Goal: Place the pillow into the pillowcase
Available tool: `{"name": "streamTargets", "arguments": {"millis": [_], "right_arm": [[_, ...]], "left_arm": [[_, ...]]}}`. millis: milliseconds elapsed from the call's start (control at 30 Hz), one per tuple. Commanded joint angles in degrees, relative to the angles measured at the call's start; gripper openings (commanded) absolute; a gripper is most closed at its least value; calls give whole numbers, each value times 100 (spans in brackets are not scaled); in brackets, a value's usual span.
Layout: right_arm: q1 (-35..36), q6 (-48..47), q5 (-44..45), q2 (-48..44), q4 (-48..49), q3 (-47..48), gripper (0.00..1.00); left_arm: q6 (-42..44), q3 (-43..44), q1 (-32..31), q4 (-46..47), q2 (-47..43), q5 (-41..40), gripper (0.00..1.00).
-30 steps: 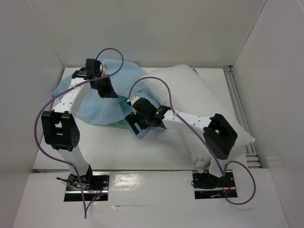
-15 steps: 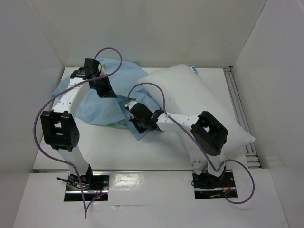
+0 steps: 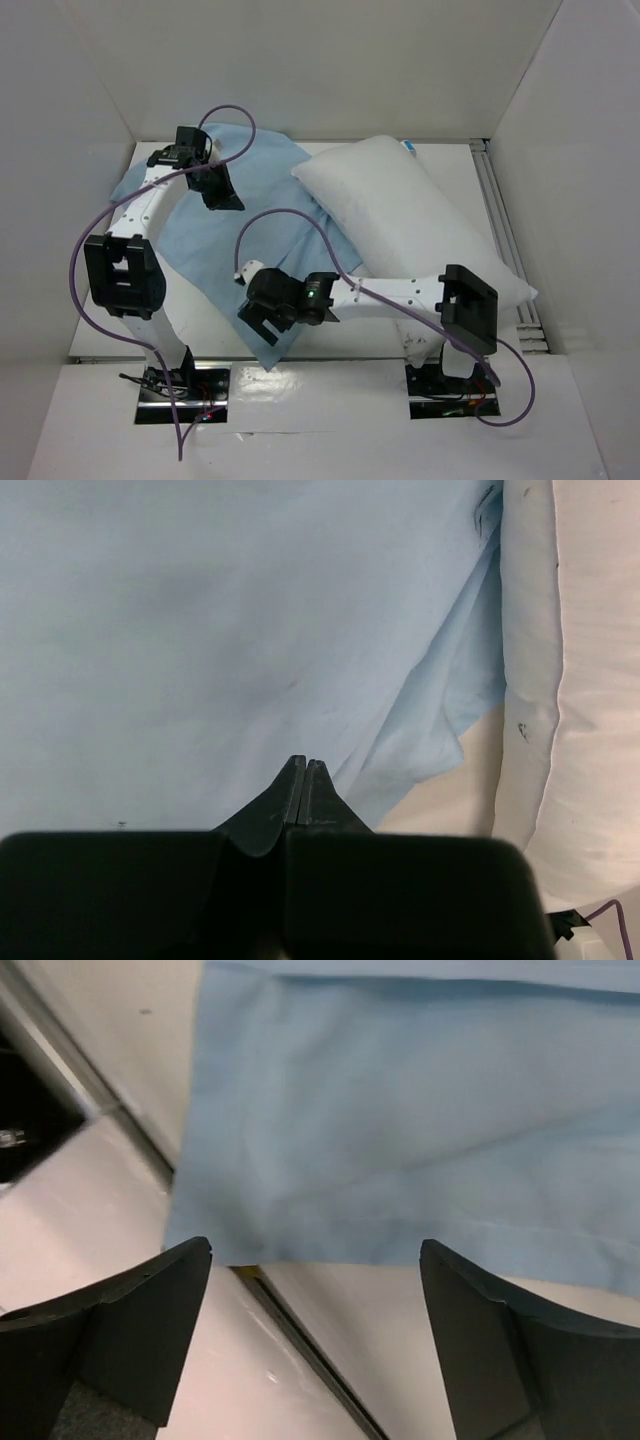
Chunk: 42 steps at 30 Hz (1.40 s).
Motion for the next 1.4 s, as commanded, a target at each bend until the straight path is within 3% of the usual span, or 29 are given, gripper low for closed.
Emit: {"name": "streamTargets", "arguments": {"millis": [0,100,200,267,333,400,500,533,633,700,867,900,1033,1133,1300,1367], "right_arm": [[-368,119,930,-690,-946,456,93],[-834,58,1185,-1288,-1166,587,91],[-1853,110,1265,-1369,-1481,920,86],[-2531,110,1448,-1036,-1728,1340,93],[-2804,320,1817,-754,-1931,1667,95],[-3251,408,1897,-446,-2055,2063,98],[-3910,462,1540,-392,-1802,2125,98],[-4078,462,1381,-392,-1704,2125,98],[-4702,462,546,-515,-1387,1959,99],[-4835,409,421,-454,-1387,1940,99],[-4835,348,790,-68,-1790,2082,99],[-4835,348,790,-67,-1791,2012,99],[-4949,348,720,-304,-1563,1705,99],[-5011,348,668,-357,-1563,1642,99],[-5011,348,667,-410,-1563,1537,99],[-5011,348,667,-410,-1563,1397,99]], "left_arm": [[152,-150,34,91,-336,33,0],[152,-150,34,91,-336,33,0],[205,-203,34,91,-389,33,0],[205,-256,34,143,-389,-19,0],[624,-256,-175,143,-389,-115,0],[898,-72,-868,-128,-250,-939,0],[1040,104,-1781,-594,76,-2039,19],[988,104,-1959,-595,259,-2267,37],[794,-123,-2417,-394,524,-2946,75],[706,-186,-2549,-279,639,-3096,84],[706,-326,-2550,204,973,-3034,79],[706,-326,-2550,257,1112,-2982,72],[706,-326,-2550,372,1315,-2877,60],[767,-432,-2550,530,1316,-2640,59],[891,-756,-2550,732,1008,-2069,76],[943,-950,-2550,732,929,-1927,77]]}}
